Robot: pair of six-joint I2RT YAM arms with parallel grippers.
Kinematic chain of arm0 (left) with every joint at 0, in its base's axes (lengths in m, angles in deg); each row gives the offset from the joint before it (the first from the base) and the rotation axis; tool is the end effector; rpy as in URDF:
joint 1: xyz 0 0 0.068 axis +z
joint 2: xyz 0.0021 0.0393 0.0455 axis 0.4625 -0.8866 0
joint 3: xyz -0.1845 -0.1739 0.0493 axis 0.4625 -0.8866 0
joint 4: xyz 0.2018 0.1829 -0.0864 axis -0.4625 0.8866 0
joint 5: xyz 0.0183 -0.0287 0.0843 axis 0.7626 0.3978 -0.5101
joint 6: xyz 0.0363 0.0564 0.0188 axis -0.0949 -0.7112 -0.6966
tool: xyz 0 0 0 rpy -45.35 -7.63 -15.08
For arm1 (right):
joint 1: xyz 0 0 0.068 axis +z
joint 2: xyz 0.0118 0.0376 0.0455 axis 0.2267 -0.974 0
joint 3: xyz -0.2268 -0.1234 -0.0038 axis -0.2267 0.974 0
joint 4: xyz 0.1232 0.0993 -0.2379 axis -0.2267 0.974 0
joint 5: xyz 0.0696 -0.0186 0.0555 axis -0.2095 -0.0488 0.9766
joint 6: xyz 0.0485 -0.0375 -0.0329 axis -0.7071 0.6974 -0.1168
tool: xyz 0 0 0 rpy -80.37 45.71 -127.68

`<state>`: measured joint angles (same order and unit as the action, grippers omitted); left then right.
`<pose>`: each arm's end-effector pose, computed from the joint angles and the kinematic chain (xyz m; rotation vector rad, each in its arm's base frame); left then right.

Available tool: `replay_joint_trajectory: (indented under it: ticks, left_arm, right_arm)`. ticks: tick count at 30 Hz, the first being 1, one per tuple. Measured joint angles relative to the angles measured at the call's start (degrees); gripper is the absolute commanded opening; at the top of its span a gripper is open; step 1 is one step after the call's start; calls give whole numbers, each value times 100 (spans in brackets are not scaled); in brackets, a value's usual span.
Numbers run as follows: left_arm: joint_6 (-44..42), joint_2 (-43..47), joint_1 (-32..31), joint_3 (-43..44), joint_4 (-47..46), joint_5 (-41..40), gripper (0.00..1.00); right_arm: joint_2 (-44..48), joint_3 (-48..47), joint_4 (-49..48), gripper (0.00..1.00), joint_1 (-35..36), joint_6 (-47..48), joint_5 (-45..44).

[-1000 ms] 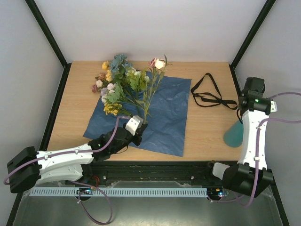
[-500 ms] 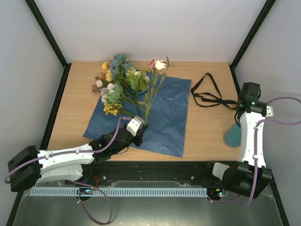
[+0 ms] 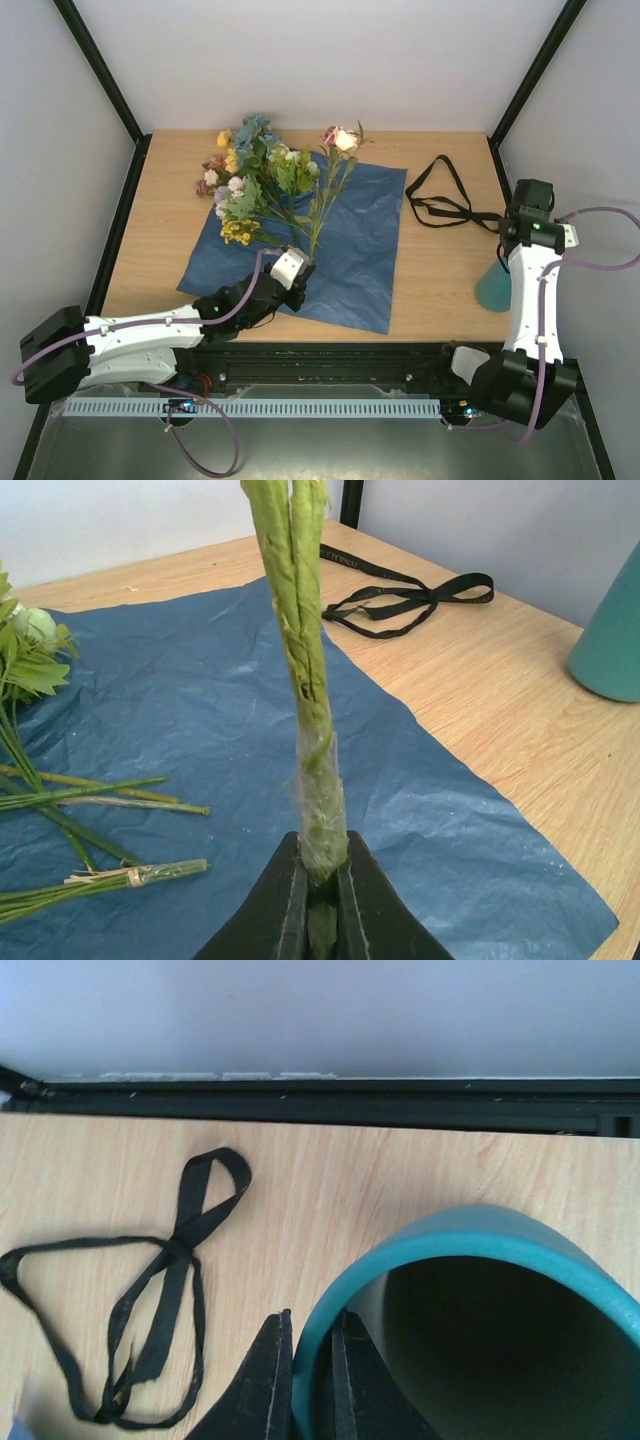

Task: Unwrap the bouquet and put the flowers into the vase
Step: Move the vase to the center of the board.

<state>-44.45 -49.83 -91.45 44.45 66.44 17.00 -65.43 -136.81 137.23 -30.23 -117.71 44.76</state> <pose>0.1392 -0.2426 0.1934 0.5808 1.7291 -0.6494 0.2460 -0.0884 0.2935 1.6648 1.8306 0.0750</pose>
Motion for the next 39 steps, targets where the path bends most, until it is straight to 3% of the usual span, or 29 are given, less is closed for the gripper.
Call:
replay_joint_trajectory:
  ticks: [10, 39]
  left_arm:
    - [-63, 42, -7, 0, 52, -243, 2]
    - [-61, 133, -9, 0, 81, -577, 2]
  right_arm:
    - [551, 678, -999, 1, 170, 1147, 1491]
    - [590, 625, -1279, 1, 1342, 2905, 2955]
